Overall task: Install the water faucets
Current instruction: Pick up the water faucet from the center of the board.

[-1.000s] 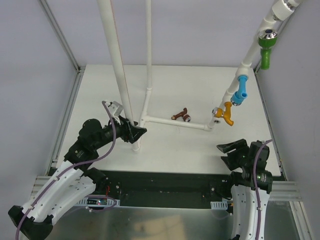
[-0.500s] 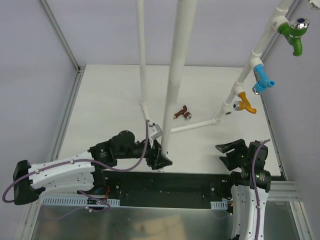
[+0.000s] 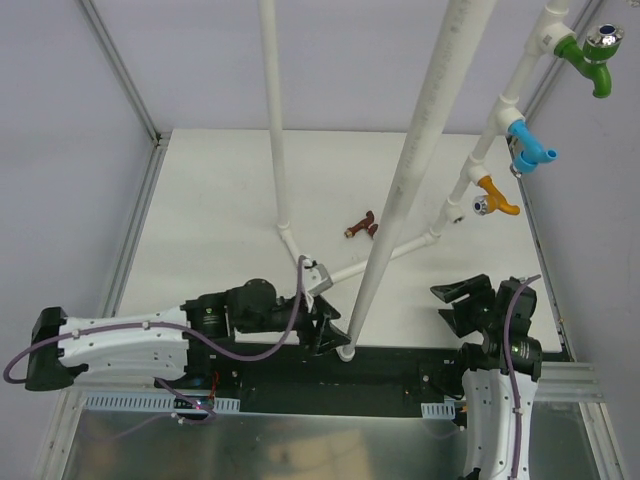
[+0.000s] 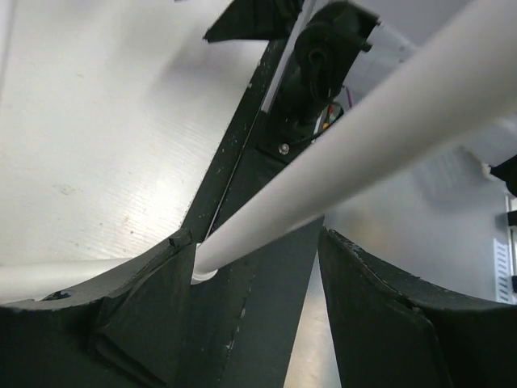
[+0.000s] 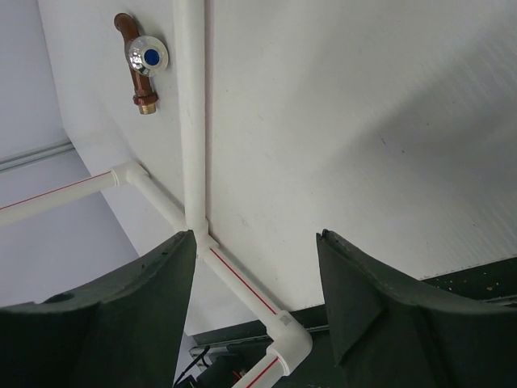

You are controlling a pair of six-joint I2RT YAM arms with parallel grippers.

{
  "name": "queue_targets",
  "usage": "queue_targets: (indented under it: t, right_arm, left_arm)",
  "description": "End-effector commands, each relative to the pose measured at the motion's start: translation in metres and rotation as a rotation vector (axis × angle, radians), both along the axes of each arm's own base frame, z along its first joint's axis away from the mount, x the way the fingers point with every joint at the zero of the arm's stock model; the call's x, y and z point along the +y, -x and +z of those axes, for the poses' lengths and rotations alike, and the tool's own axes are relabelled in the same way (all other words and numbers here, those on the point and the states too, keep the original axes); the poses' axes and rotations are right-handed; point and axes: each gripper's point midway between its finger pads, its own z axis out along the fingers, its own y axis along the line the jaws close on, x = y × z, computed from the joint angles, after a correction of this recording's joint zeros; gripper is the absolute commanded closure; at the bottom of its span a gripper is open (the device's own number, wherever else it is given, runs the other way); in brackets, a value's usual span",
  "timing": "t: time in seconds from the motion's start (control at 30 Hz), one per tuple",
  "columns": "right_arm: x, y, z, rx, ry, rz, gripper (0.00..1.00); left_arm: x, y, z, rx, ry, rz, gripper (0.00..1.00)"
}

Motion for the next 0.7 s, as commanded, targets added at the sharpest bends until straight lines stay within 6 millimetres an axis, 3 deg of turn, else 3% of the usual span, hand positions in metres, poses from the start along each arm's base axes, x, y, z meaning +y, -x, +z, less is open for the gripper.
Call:
queue_targets:
  t: [0.0,0.17,0.3,0.47,0.57,0.67]
  right_arm:
    - [0.006,-0.011,0.014,-0.059,-0.026,0.034,0.32]
    - [0.008,-0.021,0.019,-0.054,-0.027,0.075,0.33]
    - [0.016,-0.040,0.022,-0.046,0.027,0.126,0.34]
    - [0.067,-0.065,0.023,-0.073,0.168,0.253,0.33]
    - [0.103,-0.077,0.026,-0.114,0.222,0.319,0.32]
    - [0.126,-0.088,0.027,-0.106,0.230,0.368,0.31]
  left_arm:
    - [0.041,-0.016,0.031,-0.087,0.062,0.131,0.36]
    - [0.097,-0.054,0.036,-0.158,0.039,0.408,0.34]
    - [0.107,-0.071,0.035,-0.199,-0.062,0.470,0.32]
    - [0.105,-0.105,0.030,-0.161,-0.119,0.540,0.32]
    - [0.129,-0.139,0.043,-0.159,-0.066,0.668,0.32]
    - [0.156,-0.172,0.066,-0.264,-0.050,0.783,0.32]
